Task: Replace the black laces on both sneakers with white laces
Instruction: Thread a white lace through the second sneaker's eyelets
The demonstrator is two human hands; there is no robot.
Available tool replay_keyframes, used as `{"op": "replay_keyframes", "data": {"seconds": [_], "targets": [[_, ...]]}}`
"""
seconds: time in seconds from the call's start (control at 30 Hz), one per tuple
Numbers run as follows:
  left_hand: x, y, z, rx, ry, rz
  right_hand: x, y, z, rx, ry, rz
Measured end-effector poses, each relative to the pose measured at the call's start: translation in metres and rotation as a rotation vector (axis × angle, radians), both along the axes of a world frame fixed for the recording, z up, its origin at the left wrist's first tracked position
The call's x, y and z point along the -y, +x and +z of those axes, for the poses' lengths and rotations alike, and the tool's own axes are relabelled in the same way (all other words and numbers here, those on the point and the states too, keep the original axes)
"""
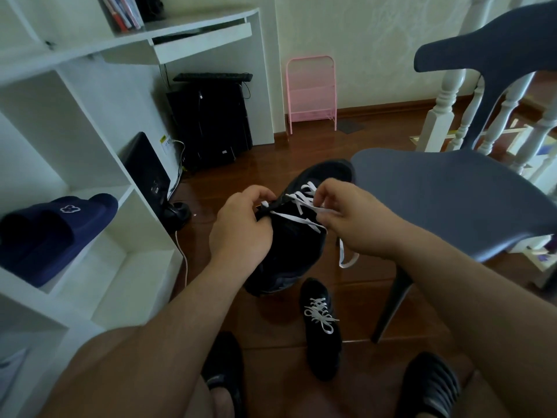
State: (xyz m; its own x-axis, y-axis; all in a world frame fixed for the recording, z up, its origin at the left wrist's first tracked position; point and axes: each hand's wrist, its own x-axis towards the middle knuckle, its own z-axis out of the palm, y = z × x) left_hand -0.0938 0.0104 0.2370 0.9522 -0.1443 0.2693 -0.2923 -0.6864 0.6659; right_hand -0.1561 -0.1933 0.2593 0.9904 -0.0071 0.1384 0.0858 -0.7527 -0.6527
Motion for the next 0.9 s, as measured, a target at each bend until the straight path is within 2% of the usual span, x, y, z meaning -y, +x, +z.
{"op": "replay_keyframes", "data": {"seconds": [0.27, 0.4, 0.7, 0.9], "targets": [[-0.002, -0.002, 0.001, 0.027, -0.003, 0.019, 0.001, -0.006, 0.005, 0.066, -0.224, -0.026], [0.0, -0.004, 0.002, 0.037, 0.003, 0.022, -0.007, -0.007, 0.008, 0.111, -0.233, -0.051], [0.01, -0.015, 0.001, 0.115, 0.073, -0.002, -0.019, -0.005, 0.004, 0.024, -0.394, -0.023], [0.012, -0.017, 0.004, 0.217, 0.044, 0.033, -0.015, -0.006, 0.003, -0.032, -0.383, -0.152]]}}
